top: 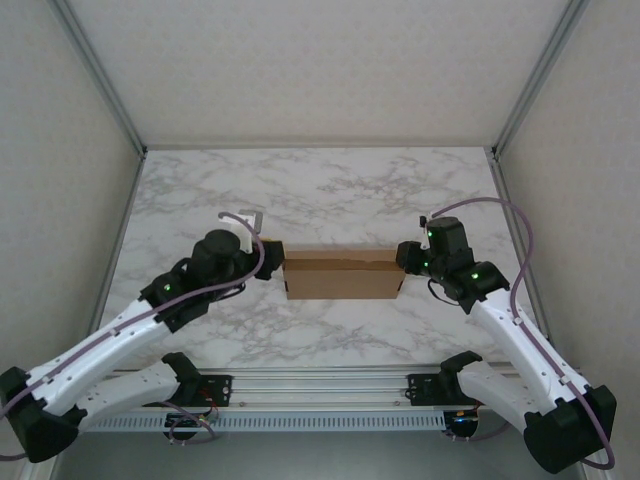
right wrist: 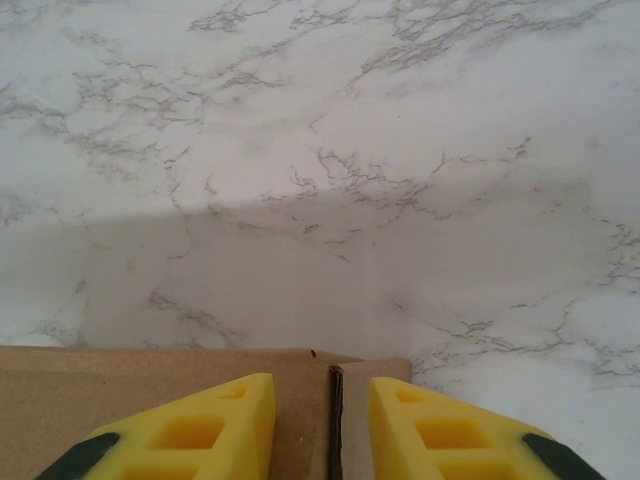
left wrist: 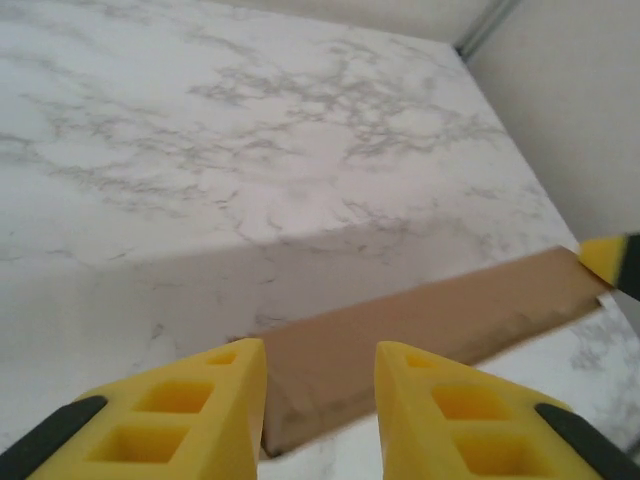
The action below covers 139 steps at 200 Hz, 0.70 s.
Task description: Fold the paper box
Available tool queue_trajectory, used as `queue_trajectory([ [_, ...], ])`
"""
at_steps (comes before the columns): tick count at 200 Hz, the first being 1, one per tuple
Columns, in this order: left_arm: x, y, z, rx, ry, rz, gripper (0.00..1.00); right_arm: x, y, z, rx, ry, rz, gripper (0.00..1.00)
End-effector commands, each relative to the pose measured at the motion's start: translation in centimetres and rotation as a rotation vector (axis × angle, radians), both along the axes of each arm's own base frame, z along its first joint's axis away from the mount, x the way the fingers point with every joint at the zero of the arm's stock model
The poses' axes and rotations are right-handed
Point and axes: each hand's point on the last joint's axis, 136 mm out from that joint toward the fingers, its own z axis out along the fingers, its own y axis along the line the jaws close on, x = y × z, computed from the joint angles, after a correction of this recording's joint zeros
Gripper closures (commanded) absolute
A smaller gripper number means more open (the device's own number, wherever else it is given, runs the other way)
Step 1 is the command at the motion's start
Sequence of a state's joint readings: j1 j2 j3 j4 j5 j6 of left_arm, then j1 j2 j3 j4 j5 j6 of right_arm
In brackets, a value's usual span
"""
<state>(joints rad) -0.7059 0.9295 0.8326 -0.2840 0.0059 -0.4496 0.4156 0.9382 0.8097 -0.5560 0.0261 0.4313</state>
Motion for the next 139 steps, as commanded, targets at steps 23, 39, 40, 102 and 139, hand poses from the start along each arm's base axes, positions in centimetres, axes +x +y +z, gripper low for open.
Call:
queue_trajectory([
  [23, 1.3, -2.6, -2.1, -0.094, 0.095, -0.075, 0.68, -1.0, -0.7, -2.1, -0.034, 0.067, -0.008, 0.69],
  [39, 1.4, -2.7, -3.0, -0.097, 0.113, -0.074, 0.70, -1.0, -0.7, -2.1, -0.031, 0.064, -0.012, 0.69],
  [40, 1.3, -2.7, -3.1, -0.097, 0.115, -0.073, 0.70, -1.0, -0.7, -2.0, -0.031, 0.062, -0.012, 0.69],
  [102, -0.1, -1.6, -7.5, -0.114, 0.187, -0.040, 0.78, -1.1, -0.8, -2.4, -0.035, 0.063, -0.015, 0.69],
  [139, -1.0, -0.6, -9.3, -0.120, 0.212, -0.012, 0.79, -1.2, -0.9, -2.7, -0.032, 0.068, -0.017, 0.70],
])
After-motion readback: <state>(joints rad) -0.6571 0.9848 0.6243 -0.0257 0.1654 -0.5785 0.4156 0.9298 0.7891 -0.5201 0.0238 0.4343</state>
